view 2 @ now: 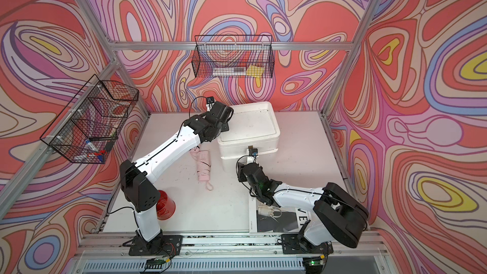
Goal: Place the umbrella in the drawer by color
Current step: Close the drawer in the storage box.
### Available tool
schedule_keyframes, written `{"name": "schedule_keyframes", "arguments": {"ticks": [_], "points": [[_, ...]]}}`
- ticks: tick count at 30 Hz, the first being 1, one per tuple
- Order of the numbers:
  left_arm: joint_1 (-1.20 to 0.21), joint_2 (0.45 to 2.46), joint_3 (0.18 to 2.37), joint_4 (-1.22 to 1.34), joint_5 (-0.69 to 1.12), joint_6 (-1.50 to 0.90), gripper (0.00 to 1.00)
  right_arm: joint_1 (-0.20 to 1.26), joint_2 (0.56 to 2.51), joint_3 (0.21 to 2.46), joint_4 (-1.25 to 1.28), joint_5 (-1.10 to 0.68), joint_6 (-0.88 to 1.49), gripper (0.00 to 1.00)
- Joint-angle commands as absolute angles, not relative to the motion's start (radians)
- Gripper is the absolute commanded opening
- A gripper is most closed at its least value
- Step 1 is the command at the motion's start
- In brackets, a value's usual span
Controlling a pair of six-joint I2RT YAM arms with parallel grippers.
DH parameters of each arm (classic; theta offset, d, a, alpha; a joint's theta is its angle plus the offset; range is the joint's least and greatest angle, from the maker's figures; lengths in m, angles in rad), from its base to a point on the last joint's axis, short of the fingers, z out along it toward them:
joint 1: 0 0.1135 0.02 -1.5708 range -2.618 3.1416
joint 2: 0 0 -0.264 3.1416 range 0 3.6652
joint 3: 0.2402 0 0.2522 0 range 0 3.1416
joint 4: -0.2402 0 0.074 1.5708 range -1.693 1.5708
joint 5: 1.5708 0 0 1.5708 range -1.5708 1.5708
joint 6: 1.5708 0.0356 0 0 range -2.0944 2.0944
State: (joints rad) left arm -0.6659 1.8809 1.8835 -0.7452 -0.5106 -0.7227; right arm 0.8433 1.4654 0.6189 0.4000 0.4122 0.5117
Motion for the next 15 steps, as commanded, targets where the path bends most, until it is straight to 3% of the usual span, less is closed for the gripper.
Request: {"name": "schedule_keyframes", "arguments": {"ticks": [1,7,15], "points": [[-0.667,1.869,1.825,-0.862,-0.322,-0.824,0.0,0.841,1.525,0.706,0.572,0.506,0.43,0.51],[-0.667,1.858,1.819,-0.862,-0.322,-0.784,0.0,0.841,1.613,0.738,0.596,0.48,0.395,0.52],[-0.646,1.91,1.881,-0.887,-0.354,-0.761,0.0,0.841,1.393,0.666,0.307,0.321,0.497,0.55]]}}
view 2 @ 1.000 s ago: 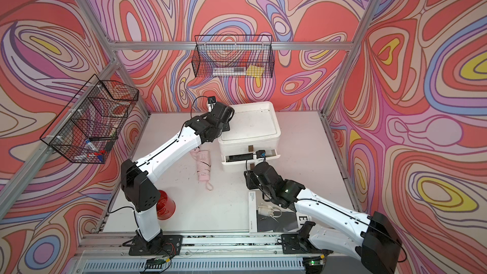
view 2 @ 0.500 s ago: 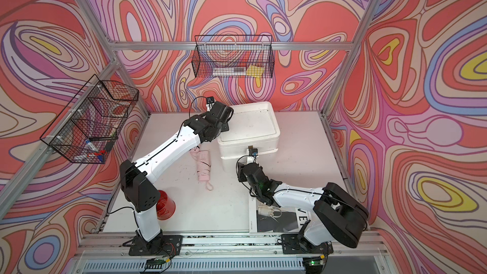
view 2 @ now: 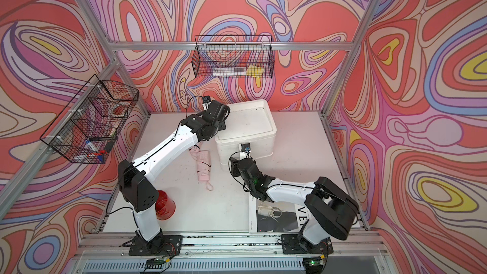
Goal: Place the umbrella in the drawer by color
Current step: Close the drawer in the storage box, then open the drawer in the storage box.
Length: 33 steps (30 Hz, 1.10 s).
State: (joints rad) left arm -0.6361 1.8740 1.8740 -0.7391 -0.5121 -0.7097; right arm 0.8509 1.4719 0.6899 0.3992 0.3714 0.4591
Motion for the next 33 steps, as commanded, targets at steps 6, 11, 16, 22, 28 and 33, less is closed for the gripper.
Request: {"name": "schedule_keyframes", "arguments": {"ticks": [6,11,16,22,28,33], "points": [[-0.638,1.984,1.984,-0.986,-0.438,-0.875,0.0,0.84,1.24,0.474,0.316,0.252,0.602,0.54],[-0.616,2.086,2.137,-1.058,-0.416,-0.879,0.0,0.821,1.321,0.438,0.354,0.372,0.686,0.49],[-0.58,2.123,2.164,-1.071,-0.344,-0.885,0.0,0.673,1.561,0.445,0.622,0.161,0.731,0.48],[-0.575,2.109,2.118,-1.04,-0.339,-0.878,0.0,0.646,1.839,0.461,1.0,0.114,0.703,0.49],[-0.569,2.111,2.117,-1.037,-0.339,-0.855,0.0,0.635,1.981,0.405,1.267,0.218,0.766,0.45],[-0.563,2.106,2.113,-1.031,-0.345,-0.848,0.0,0.632,1.958,0.409,1.201,0.271,0.787,0.45]]}}
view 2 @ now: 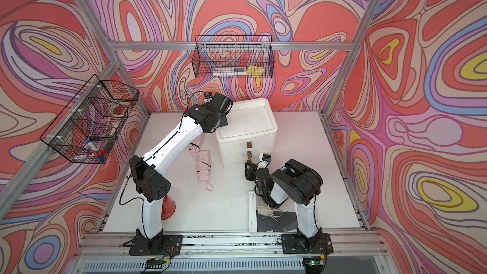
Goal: Place the umbrella in the drawer by color
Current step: Open the drawer in the storage box.
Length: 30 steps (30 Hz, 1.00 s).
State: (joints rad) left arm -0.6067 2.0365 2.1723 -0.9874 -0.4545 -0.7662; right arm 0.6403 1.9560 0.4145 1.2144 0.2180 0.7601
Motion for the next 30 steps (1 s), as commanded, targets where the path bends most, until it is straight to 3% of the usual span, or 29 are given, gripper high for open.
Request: {"name": "schedule_keyframes", "arguments": {"ticks": [1,7,13,17,20,30], "points": [[-0.561,2.105,2.111,-1.027,-0.344,-0.848,0.0,0.629,1.954,0.421,1.177,0.265,0.781,0.45],[-0.558,2.113,2.109,-1.009,-0.33,-0.848,0.0,0.625,1.946,0.477,1.135,0.215,0.711,0.45],[-0.545,2.125,2.111,-1.001,-0.316,-0.845,0.0,0.625,1.916,0.497,1.112,0.193,0.647,0.31],[-0.538,2.126,2.111,-1.001,-0.311,-0.845,0.0,0.624,1.856,0.488,1.06,0.216,0.624,0.34],[-0.537,2.127,2.109,-0.999,-0.305,-0.844,0.0,0.609,1.815,0.48,1.006,0.249,0.635,0.43],[-0.535,2.123,2.105,-0.996,-0.279,-0.848,0.0,0.493,1.861,0.543,0.968,0.007,0.666,0.4]]}}
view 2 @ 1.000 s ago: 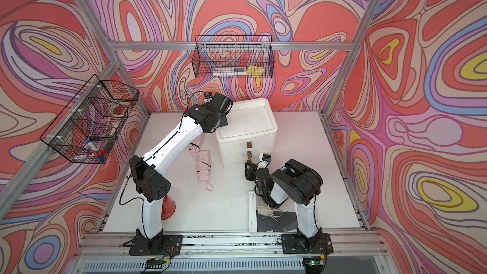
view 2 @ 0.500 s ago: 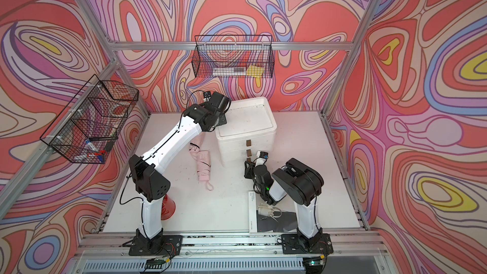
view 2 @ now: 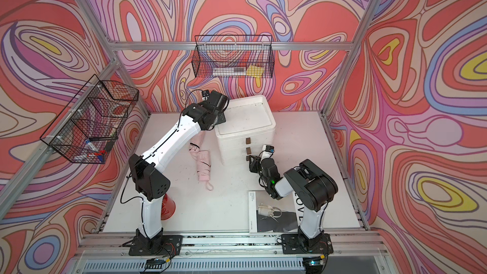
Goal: Place the umbrella in the drawer by color
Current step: Open the drawer in the storage box.
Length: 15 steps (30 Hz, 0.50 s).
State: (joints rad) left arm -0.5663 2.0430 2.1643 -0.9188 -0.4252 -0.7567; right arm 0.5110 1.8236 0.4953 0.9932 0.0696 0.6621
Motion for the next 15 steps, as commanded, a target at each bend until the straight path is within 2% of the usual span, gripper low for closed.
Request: {"name": "schedule_keyframes", "arguments": {"ticks": [1,8,15], "points": [[-0.535,2.123,2.103,-0.995,-0.279,-0.848,0.0,0.492,1.87,0.554,0.965,-0.013,0.664,0.39],[-0.536,2.125,2.103,-0.994,-0.276,-0.849,0.0,0.492,1.938,0.568,1.052,-0.095,0.671,0.46],[-0.535,2.126,2.103,-0.993,-0.271,-0.848,0.0,0.492,1.981,0.598,1.085,-0.151,0.659,0.43]]}}
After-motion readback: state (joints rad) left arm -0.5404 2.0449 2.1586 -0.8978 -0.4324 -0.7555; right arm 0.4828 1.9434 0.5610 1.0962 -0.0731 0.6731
